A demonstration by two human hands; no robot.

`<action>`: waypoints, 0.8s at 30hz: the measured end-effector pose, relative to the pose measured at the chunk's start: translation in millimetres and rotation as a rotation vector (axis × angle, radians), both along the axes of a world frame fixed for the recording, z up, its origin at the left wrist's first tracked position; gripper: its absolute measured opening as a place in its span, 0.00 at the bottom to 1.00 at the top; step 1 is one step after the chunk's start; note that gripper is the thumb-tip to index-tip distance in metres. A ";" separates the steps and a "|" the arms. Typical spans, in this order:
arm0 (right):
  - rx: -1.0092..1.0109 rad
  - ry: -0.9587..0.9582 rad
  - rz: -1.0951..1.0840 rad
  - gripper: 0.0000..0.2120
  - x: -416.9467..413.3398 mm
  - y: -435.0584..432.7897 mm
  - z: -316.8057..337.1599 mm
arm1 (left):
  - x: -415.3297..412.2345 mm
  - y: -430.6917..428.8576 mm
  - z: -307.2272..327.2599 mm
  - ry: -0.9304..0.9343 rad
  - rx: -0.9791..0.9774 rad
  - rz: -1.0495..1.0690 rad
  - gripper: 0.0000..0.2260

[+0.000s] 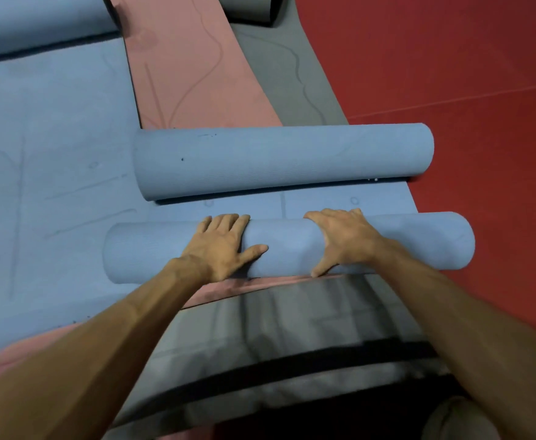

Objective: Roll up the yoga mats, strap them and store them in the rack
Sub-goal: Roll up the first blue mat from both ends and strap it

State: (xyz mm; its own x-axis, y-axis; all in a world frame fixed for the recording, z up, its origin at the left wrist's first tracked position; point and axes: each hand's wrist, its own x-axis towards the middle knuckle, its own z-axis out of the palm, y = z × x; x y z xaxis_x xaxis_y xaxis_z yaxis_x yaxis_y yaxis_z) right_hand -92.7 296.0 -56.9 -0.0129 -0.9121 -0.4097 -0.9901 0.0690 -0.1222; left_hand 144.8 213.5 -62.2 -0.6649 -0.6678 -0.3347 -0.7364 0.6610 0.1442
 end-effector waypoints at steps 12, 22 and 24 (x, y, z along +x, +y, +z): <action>0.342 -0.320 -0.098 0.34 22.1 48.2 16.4 | 45.7 60.7 14.0 -0.022 0.056 -0.044 0.59; 0.195 -0.189 -0.085 0.51 43.2 88.9 0.5 | 51.7 89.6 -6.1 -0.081 0.008 -0.010 0.59; 0.150 -0.148 -0.041 0.50 42.6 92.8 -1.3 | 48.9 84.9 -5.4 -0.082 0.007 -0.013 0.59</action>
